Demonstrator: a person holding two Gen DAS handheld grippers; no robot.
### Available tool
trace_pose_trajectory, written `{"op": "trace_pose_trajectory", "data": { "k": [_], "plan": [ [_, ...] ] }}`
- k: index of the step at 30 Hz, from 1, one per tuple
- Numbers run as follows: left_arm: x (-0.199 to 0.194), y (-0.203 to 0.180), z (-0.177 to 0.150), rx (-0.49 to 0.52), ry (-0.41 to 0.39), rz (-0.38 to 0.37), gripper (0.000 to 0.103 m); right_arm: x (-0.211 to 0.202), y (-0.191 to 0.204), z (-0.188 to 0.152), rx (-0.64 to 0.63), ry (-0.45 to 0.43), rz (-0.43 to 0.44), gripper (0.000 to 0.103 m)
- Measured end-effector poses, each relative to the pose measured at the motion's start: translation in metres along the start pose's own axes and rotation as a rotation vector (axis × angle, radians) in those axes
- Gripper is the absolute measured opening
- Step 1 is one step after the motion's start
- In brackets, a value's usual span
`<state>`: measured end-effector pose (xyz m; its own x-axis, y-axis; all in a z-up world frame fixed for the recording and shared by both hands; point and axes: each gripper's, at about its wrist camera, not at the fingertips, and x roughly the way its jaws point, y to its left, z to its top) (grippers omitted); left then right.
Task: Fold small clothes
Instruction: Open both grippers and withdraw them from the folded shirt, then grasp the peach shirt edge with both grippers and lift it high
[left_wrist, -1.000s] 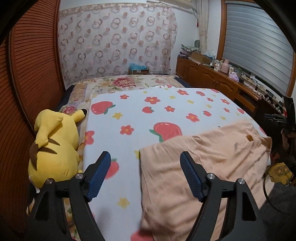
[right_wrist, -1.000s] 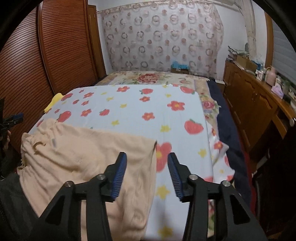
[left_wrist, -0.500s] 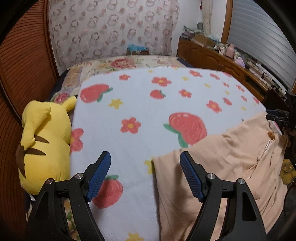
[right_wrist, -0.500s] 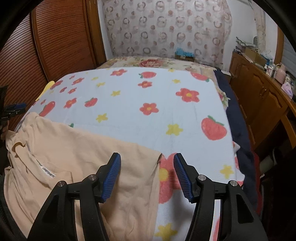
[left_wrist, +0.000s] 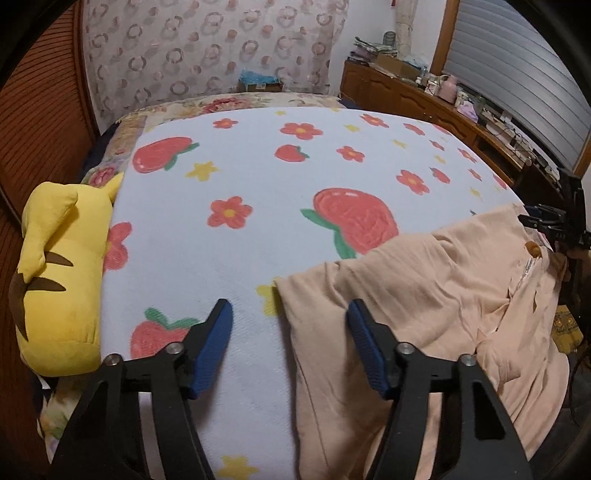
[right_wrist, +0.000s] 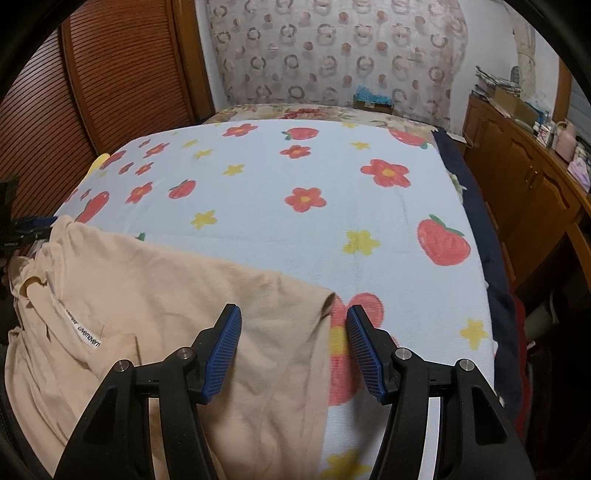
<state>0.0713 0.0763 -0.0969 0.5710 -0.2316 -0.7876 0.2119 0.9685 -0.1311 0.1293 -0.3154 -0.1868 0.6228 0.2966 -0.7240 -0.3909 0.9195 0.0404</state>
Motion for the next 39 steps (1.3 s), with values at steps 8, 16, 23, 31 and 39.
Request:
{"op": "trace_pose_trajectory", "data": {
  "k": [8, 16, 23, 31, 39],
  "plan": [
    [0.0, -0.015, 0.005, 0.03, 0.018, -0.053, 0.014, -0.001, 0.008, -0.004, -0.023, -0.001, 0.045, 0.031],
    [-0.066, -0.04, 0.003, 0.019, -0.19, -0.033, 0.006, -0.047, 0.02, -0.013, -0.039, -0.14, 0.118, 0.008],
    [-0.177, -0.062, 0.027, 0.056, -0.445, -0.045, 0.006, -0.166, 0.024, 0.011, -0.037, -0.411, 0.088, 0.007],
    [-0.29, -0.076, 0.066, 0.108, -0.718, -0.021, 0.006, -0.287, 0.03, 0.051, -0.092, -0.634, 0.019, 0.007],
    [-0.368, -0.083, 0.088, 0.145, -0.907, 0.01, 0.006, -0.387, 0.05, 0.084, -0.177, -0.811, -0.084, 0.007]
  ]
}}
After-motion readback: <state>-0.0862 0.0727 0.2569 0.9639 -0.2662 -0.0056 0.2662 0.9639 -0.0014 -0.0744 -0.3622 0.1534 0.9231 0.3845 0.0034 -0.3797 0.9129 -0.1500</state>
